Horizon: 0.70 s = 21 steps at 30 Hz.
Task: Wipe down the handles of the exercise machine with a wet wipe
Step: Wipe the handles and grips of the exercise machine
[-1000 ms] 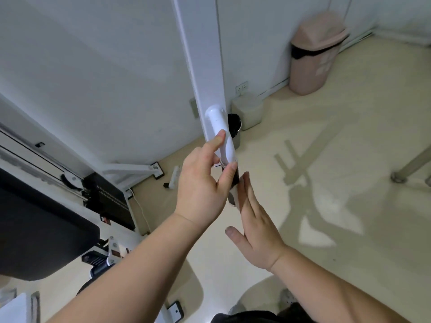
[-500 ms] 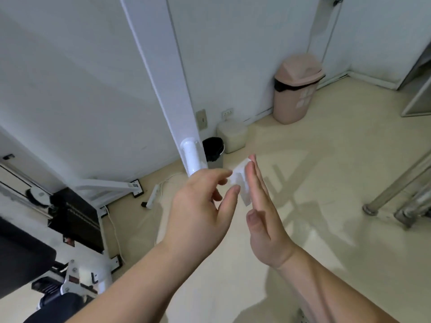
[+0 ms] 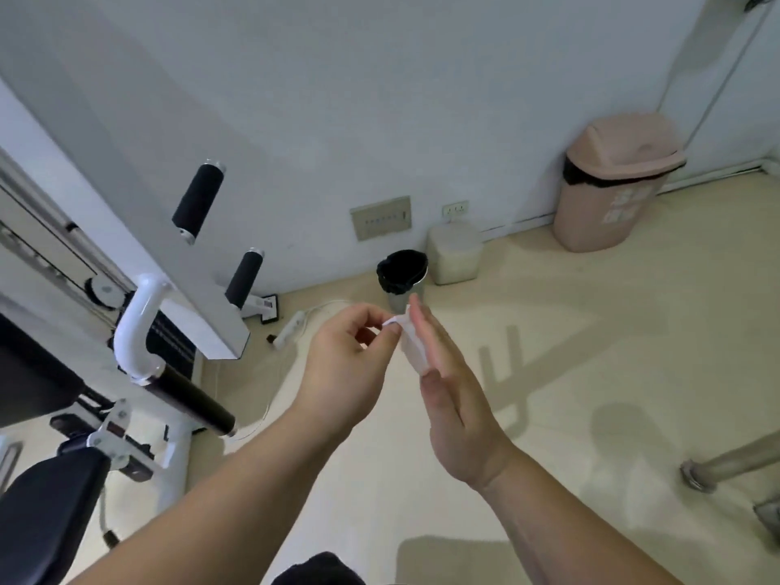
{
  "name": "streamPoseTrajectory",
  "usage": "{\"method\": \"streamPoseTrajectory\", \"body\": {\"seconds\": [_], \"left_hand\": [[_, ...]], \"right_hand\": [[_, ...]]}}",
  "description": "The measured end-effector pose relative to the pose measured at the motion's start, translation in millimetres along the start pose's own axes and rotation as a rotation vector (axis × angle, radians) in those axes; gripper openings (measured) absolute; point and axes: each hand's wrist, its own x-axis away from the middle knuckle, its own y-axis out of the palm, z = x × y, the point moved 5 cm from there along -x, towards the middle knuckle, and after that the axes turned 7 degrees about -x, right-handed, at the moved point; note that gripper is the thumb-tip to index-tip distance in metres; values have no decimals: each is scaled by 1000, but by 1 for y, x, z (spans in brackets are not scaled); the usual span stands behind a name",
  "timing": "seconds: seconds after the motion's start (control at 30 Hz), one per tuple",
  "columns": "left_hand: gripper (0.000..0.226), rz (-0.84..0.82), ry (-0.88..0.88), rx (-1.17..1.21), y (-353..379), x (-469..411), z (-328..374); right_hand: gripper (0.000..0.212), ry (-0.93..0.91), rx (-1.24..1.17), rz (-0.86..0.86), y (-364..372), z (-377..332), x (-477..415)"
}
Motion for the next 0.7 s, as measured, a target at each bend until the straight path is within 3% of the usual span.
{"method": "streamPoseTrajectory", "body": {"seconds": [0.07,0.33,0.7], "left_hand": [[16,-39,-20,-10,9,-8,0],[11,-228,-94,6,36,-64,-12],[9,-246,-156,212,52,-183,-27]], "right_hand": [[56,53,67,21,-19,8,-12],[43,228,83,-85,-64,32,-81],[26,154,246,-111,-90,62,-204]]}}
